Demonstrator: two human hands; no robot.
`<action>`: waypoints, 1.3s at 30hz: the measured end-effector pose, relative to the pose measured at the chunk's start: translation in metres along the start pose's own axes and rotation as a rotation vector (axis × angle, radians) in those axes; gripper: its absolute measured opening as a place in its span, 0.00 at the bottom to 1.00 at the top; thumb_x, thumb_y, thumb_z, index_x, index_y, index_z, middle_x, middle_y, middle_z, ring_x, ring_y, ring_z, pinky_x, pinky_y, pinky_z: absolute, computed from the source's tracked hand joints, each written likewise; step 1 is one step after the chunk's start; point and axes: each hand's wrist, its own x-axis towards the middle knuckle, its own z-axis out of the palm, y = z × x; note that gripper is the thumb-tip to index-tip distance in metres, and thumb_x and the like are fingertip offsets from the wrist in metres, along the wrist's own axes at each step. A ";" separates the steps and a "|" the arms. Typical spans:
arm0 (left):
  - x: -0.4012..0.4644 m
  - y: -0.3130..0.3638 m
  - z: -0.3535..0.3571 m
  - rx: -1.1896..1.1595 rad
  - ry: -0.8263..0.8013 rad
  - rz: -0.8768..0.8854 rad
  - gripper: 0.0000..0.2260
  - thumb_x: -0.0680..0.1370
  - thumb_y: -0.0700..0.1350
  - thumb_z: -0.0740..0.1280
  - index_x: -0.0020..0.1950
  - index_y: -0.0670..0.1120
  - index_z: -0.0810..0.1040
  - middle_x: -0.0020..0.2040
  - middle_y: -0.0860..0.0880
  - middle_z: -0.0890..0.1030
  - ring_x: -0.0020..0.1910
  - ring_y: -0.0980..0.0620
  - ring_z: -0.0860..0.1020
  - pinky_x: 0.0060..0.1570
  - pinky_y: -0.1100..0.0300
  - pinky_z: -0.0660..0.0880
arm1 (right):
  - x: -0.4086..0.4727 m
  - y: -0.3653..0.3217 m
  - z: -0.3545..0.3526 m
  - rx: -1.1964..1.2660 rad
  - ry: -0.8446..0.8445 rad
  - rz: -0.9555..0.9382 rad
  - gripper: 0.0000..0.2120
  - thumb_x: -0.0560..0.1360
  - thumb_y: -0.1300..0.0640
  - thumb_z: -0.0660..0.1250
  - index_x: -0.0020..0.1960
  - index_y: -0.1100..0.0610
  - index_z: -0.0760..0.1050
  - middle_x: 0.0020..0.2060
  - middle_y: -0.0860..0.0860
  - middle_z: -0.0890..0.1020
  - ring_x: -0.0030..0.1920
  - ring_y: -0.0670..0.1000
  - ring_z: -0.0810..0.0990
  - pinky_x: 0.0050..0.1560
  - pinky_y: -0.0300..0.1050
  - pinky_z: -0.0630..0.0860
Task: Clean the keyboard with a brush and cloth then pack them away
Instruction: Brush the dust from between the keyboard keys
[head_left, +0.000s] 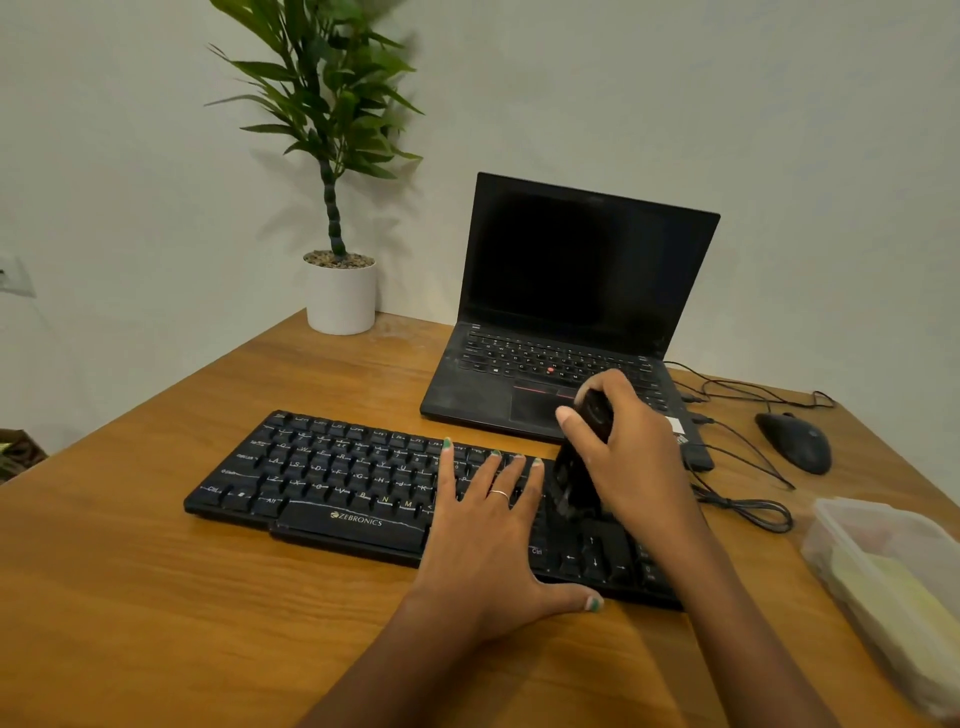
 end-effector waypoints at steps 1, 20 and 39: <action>0.000 0.000 0.000 -0.001 0.002 0.002 0.53 0.64 0.80 0.45 0.79 0.50 0.36 0.80 0.48 0.43 0.78 0.49 0.40 0.68 0.36 0.29 | 0.000 0.001 0.005 0.007 0.065 -0.029 0.07 0.77 0.50 0.64 0.52 0.50 0.68 0.42 0.46 0.75 0.43 0.45 0.75 0.41 0.42 0.76; -0.001 -0.001 -0.001 -0.002 0.006 0.000 0.54 0.64 0.80 0.45 0.79 0.46 0.39 0.80 0.49 0.45 0.78 0.49 0.42 0.68 0.36 0.28 | 0.002 0.013 -0.007 -0.323 0.181 0.146 0.10 0.78 0.51 0.62 0.57 0.54 0.68 0.44 0.51 0.77 0.44 0.52 0.77 0.38 0.46 0.75; 0.000 0.000 -0.002 0.026 -0.011 -0.001 0.52 0.65 0.79 0.42 0.79 0.48 0.39 0.80 0.49 0.45 0.78 0.50 0.42 0.68 0.36 0.28 | 0.003 0.035 -0.014 0.252 0.198 0.169 0.07 0.75 0.52 0.67 0.52 0.51 0.73 0.42 0.43 0.76 0.44 0.45 0.78 0.39 0.40 0.77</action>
